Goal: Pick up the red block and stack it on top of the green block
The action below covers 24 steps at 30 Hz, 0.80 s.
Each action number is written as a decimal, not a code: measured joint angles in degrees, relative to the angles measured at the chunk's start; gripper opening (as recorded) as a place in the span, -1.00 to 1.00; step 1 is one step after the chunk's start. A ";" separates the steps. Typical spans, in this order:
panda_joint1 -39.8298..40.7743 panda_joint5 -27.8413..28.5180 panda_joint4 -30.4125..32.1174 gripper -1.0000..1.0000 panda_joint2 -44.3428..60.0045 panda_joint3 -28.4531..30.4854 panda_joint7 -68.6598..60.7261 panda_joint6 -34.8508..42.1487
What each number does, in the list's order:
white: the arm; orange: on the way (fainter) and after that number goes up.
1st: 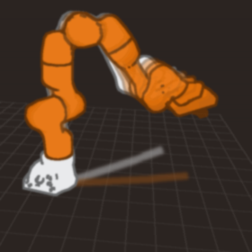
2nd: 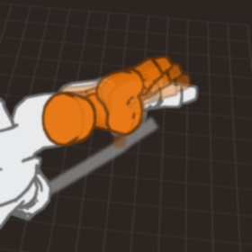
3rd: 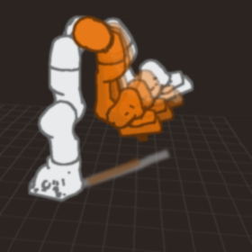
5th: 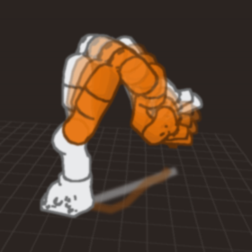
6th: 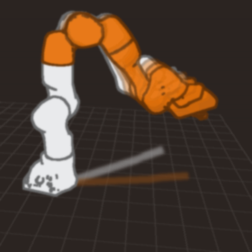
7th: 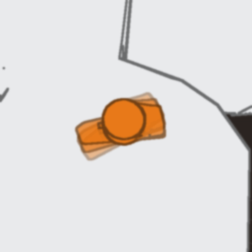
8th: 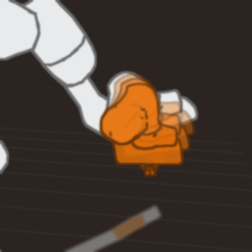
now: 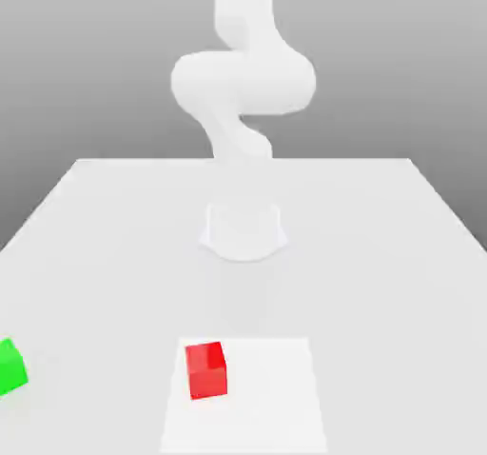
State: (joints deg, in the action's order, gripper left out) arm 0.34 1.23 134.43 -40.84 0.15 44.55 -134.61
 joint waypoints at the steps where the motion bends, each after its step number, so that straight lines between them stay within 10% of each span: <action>1: 0.16 0.55 1.22 0.00 2.39 0.13 -0.62 -1.33; 24: 2.80 -3.81 21.28 0.00 50.42 3.51 -21.29 -30.75</action>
State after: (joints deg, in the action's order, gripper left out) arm 3.14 -2.58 155.71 9.58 3.66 23.26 -165.36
